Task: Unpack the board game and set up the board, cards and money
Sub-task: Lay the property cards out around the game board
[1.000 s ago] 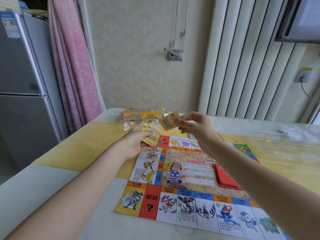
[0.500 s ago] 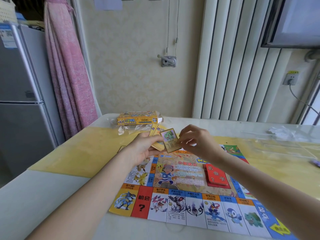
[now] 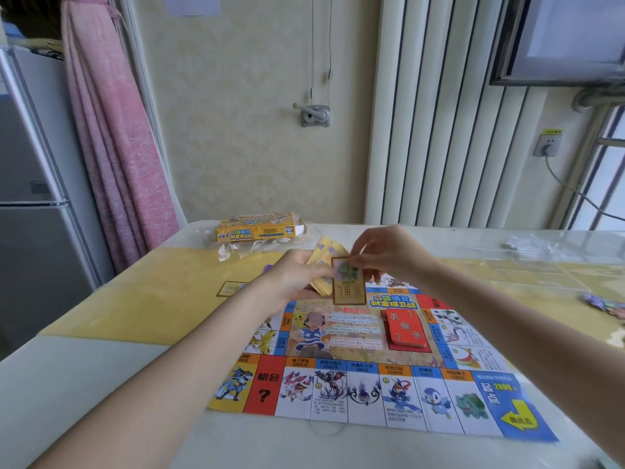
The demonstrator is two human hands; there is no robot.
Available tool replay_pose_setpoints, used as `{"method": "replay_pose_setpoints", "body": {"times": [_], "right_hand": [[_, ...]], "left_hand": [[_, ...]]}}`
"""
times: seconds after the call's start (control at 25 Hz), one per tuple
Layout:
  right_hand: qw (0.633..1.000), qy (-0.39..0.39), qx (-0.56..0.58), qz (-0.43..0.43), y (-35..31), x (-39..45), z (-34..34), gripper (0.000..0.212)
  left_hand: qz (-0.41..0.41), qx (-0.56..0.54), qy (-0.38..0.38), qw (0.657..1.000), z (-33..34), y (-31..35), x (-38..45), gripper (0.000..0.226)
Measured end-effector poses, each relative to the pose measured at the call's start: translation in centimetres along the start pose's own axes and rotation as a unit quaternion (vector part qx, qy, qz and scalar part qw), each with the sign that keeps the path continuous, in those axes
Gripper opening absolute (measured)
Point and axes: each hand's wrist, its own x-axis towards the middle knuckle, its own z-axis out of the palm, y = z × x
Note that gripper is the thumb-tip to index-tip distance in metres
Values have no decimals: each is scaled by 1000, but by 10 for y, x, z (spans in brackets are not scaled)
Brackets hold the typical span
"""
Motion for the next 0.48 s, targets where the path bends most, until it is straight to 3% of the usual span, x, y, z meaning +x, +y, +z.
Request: {"method": "replay_pose_setpoints", "body": {"times": [0.16, 0.28, 0.48], "right_hand": [[984, -122, -110, 72, 18, -33, -26, 12], [963, -213, -106, 129, 33, -64, -46, 13], [938, -264, -136, 177, 55, -116, -62, 19]], "left_hand": [[-40, 52, -113, 991, 37, -11, -17, 13], [-55, 34, -177, 982, 64, -20, -33, 13], [-42, 29, -177, 983, 98, -27, -54, 14]]}}
